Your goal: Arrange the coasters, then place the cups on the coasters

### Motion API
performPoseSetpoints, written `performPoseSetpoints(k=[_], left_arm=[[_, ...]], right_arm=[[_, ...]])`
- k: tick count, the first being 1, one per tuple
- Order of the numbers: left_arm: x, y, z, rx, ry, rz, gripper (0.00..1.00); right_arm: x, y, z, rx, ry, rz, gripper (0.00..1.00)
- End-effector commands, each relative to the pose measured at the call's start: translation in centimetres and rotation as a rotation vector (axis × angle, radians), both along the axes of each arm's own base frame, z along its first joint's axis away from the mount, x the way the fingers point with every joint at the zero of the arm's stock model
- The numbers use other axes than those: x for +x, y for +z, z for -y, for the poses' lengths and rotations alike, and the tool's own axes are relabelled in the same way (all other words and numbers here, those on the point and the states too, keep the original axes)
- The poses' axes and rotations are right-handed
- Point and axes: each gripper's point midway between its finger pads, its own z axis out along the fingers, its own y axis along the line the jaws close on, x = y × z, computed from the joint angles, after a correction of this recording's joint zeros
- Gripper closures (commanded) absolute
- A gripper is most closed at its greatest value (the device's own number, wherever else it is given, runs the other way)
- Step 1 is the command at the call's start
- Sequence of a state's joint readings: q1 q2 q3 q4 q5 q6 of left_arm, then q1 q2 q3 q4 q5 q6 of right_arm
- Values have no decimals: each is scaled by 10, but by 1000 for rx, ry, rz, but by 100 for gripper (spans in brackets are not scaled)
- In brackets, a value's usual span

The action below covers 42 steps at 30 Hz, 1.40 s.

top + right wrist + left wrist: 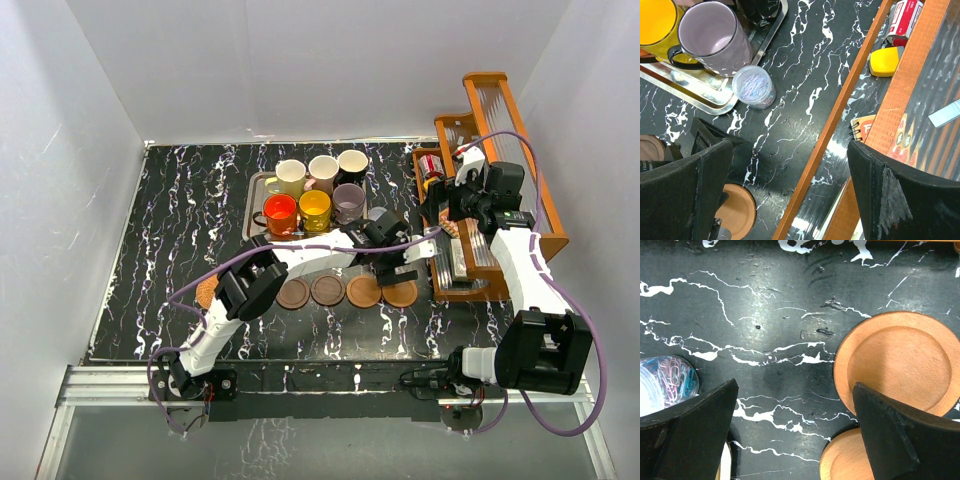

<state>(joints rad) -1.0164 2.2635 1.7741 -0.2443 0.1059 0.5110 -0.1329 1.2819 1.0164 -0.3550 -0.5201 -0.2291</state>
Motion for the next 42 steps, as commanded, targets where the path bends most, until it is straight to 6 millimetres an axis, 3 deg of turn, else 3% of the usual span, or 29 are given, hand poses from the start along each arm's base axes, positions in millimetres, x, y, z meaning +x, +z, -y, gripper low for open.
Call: performPoseSetpoints(k=[1, 8, 15, 24, 32, 38, 42], left_arm=[[-10, 26, -4, -23, -8, -50, 1], [-16, 50, 6, -71, -10, -90, 1], [-15, 70, -8, -71, -28, -22, 1], [-6, 91, -45, -49, -24, 76, 1], [20, 133, -85, -97, 104, 114, 1], [51, 161, -121, -143, 243, 124, 1], [76, 175, -153, -170, 356, 120, 1]], right_arm=[[7, 16, 2, 2, -2, 65, 2], [7, 18, 1, 2, -2, 67, 2], [14, 28, 4, 15, -26, 62, 2], [30, 51, 11, -9, -64, 68, 2], [44, 68, 8, -49, -58, 78, 2], [54, 77, -10, -123, -26, 110, 2], [57, 77, -41, -214, 20, 137, 2]])
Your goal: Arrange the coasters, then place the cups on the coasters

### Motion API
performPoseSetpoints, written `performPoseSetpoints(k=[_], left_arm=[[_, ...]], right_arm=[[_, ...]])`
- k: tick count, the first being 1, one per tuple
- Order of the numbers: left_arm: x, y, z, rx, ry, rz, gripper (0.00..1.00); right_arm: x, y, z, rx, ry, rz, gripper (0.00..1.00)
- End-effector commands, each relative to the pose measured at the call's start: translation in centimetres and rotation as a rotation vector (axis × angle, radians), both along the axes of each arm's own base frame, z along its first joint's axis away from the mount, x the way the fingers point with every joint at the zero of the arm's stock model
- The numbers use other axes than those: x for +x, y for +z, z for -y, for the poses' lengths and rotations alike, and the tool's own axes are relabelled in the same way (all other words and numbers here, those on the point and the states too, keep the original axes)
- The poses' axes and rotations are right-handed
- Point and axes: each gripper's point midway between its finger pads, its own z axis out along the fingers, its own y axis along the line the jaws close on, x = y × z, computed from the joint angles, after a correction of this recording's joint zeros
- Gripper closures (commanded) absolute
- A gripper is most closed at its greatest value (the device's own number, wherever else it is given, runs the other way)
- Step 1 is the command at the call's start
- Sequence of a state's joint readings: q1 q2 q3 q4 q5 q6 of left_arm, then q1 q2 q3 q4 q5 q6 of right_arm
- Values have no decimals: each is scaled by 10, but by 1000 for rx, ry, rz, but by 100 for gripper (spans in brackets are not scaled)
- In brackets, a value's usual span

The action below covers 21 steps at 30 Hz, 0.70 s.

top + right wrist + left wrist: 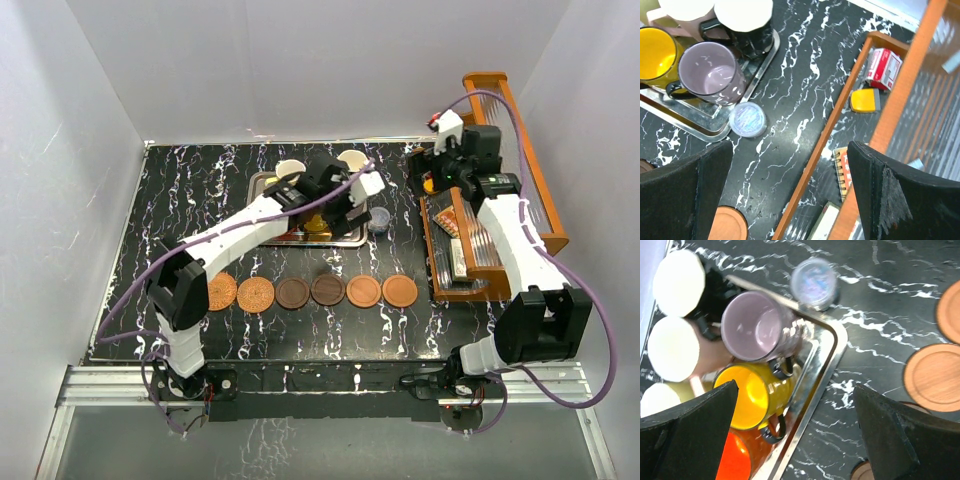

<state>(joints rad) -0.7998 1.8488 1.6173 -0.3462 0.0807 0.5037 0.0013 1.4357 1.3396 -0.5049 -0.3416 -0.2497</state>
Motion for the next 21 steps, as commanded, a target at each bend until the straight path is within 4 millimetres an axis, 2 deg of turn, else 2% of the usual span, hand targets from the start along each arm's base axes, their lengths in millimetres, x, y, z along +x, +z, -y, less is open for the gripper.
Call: performPoseSetpoints(k=[1, 6, 11, 16, 21], left_arm=[[22, 39, -42, -72, 142, 8, 1], [48, 54, -89, -143, 258, -43, 1], [76, 62, -142, -200, 385, -88, 1], [91, 62, -176, -246, 470, -126, 1], [99, 59, -198, -287, 525, -154, 1]], right_arm=[[14, 27, -26, -111, 44, 116, 2], [10, 20, -51, -93, 110, 134, 2], [0, 11, -63, -48, 161, 128, 1], [-10, 9, -67, -27, 187, 132, 2], [-13, 13, -64, -19, 165, 128, 2]])
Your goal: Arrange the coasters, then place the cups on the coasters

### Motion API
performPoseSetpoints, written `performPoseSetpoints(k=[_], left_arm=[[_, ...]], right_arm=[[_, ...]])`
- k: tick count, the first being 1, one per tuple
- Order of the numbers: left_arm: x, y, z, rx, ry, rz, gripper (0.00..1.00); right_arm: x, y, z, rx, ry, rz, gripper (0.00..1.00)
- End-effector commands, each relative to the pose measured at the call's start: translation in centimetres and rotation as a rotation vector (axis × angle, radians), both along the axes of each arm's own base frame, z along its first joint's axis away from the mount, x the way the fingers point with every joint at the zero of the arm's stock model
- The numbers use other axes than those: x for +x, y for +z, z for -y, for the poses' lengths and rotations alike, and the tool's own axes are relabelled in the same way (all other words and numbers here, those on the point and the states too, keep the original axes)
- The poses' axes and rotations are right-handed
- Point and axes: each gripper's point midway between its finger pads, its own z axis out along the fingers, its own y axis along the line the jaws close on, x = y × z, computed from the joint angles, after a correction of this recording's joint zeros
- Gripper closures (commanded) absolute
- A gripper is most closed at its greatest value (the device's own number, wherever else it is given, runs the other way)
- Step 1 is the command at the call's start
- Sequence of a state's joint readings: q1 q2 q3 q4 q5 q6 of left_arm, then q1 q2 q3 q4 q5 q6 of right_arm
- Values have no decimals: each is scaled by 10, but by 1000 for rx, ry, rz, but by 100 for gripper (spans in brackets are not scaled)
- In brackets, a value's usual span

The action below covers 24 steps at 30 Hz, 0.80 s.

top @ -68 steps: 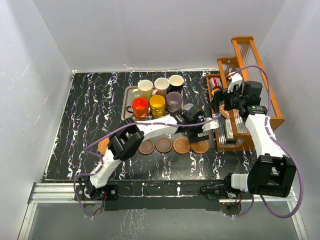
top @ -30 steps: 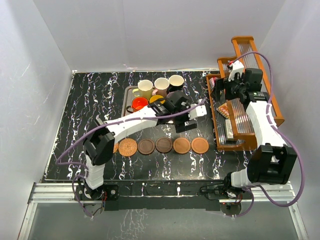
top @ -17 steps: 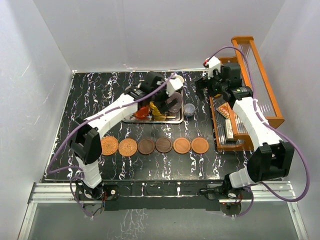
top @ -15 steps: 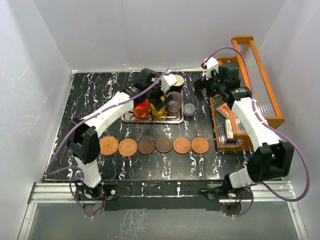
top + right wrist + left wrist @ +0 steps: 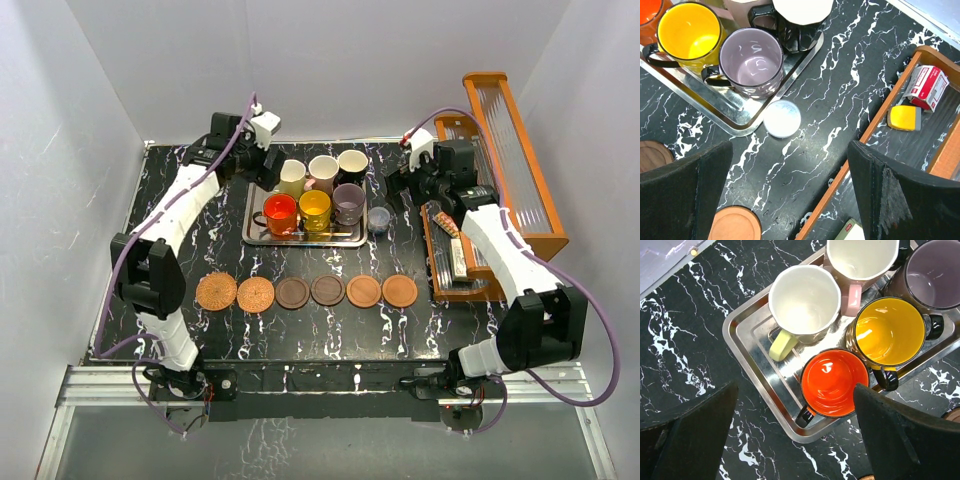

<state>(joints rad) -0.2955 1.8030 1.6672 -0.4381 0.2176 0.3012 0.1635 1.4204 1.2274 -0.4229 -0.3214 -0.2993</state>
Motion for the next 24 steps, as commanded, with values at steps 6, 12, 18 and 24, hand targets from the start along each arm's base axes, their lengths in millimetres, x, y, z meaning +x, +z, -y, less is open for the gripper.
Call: performPoseSetpoints(k=[6, 12, 18, 24], left_arm=[[11, 23, -24, -161, 61, -36, 1], [24, 23, -27, -193, 83, -48, 1], [26, 12, -29, -221, 98, -79, 1], [35, 4, -38, -231, 137, -89, 2]], right_arm=[[-3, 42, -4, 67, -13, 93, 2], [-5, 26, -2, 97, -14, 46, 2], [-5, 11, 12, 87, -36, 44, 2], [-8, 15, 17, 89, -31, 61, 2]])
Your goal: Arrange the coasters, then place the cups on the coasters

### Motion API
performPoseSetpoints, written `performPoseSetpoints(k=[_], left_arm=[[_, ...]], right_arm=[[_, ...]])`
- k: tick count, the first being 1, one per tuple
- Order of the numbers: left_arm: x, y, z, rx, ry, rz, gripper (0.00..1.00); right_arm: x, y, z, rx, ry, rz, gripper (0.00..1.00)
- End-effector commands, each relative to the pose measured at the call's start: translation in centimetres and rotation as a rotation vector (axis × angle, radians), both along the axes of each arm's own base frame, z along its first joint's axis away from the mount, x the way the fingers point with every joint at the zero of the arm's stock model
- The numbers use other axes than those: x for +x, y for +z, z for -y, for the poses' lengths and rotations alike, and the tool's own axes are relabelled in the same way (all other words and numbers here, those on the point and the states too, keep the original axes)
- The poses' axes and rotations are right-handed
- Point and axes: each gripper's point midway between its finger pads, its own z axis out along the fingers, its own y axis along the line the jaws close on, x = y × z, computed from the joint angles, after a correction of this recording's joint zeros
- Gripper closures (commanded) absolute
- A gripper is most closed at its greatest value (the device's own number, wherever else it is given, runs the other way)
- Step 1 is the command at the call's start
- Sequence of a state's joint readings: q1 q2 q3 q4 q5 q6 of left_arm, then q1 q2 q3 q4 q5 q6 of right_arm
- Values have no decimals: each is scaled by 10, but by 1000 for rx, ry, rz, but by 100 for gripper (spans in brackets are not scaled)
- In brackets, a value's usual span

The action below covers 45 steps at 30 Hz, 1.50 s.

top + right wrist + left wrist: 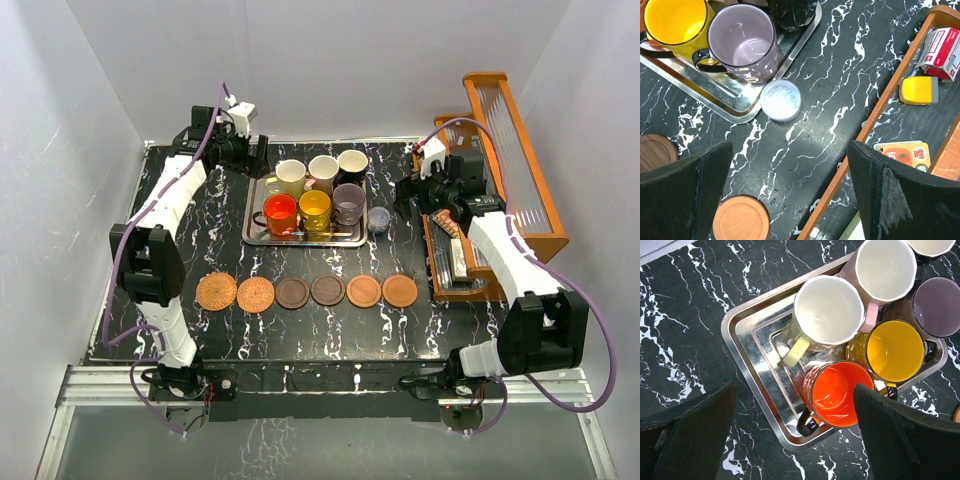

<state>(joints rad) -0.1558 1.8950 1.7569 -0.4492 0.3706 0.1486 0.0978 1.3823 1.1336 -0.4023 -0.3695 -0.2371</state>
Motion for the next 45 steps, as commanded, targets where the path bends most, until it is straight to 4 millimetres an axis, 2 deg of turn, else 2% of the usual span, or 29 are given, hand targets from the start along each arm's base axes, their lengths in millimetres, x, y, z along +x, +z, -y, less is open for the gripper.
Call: performPoseSetpoints(k=[1, 11, 16, 18, 26, 35, 45], left_arm=[[8, 8, -6, -37, 26, 10, 3], [17, -4, 2, -69, 4, -37, 9], [25, -10, 9, -103, -3, -67, 15], [30, -10, 14, -128, -6, -73, 18], [60, -30, 32, -175, 30, -113, 36], [81, -48, 58, -98, 27, -82, 40], [84, -66, 60, -3, 48, -81, 50]], right_arm=[[5, 36, -1, 24, 25, 128, 2], [-2, 51, 5, 42, 26, 171, 2], [-2, 49, 7, 36, 21, 174, 2], [-2, 47, 7, 36, 22, 170, 1], [-1, 43, 9, 22, 20, 165, 2], [0, 37, 10, 9, 17, 153, 2], [0, 37, 11, 5, 19, 154, 2]])
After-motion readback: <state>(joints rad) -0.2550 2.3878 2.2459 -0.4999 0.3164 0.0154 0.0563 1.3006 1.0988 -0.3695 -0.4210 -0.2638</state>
